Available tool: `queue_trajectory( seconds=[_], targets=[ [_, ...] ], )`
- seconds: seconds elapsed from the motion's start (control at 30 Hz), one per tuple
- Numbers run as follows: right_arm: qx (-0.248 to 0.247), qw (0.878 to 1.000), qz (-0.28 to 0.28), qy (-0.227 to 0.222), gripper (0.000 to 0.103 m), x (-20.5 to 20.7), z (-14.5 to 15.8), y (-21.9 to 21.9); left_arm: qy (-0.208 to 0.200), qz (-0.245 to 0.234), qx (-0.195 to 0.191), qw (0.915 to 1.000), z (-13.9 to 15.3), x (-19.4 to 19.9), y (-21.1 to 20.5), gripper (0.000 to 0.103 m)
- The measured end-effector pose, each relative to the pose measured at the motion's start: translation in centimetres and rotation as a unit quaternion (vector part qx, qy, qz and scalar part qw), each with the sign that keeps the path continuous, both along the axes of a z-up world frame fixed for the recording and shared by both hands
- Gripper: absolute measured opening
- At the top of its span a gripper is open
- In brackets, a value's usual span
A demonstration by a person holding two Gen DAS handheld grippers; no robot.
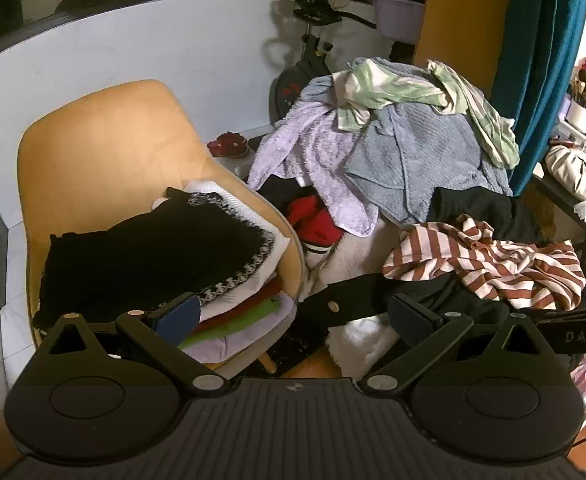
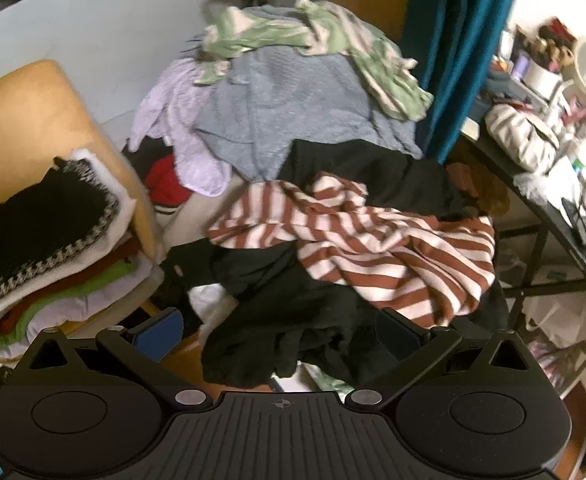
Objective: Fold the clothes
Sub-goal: 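Lower both tools toward the brown-and-white striped sweater on the black garment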
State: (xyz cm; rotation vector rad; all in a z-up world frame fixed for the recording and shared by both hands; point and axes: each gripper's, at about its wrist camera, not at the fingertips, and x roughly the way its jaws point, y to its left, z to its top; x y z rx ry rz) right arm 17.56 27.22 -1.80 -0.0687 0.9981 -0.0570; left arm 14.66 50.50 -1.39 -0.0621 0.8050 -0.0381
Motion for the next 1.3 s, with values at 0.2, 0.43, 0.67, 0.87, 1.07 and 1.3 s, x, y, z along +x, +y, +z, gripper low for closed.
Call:
queue_trajectory(
  seconds=[0.2,0.43,0.67,0.87,1.07,1.3],
  targets=[
    [0.049,0.996,-0.070,0.009,0.102,1.0,-0.5,-6.8,-0.004,-0.035,0.036,0.9987,0.8,1.9,-5.5,0.102],
    [0.075,0.992,-0.098,-0.007,0.102,1.5,-0.7,-11.7,0.006,-0.038,0.049,0.9980,1.2,3.9,-9.5,0.102],
    [0.101,0.985,-0.137,-0.027,0.102,1.5,-0.3,-16.2,0.016,-0.046,0.065,0.9967,1.4,5.6,-12.6,0.102],
    [0.106,0.980,-0.167,-0.028,0.102,0.8,-0.5,-19.4,0.018,-0.071,0.073,0.9947,1.2,6.5,-15.9,0.102],
    [0.105,0.976,-0.188,-0.036,0.102,-0.3,-0.6,-21.9,0.013,-0.097,0.075,0.9924,1.2,6.6,-18.8,0.102],
    [0.105,0.973,-0.202,-0.042,0.102,-1.6,-0.6,-24.2,0.011,-0.111,0.073,0.9911,1.3,6.3,-21.2,0.102]
  ],
)
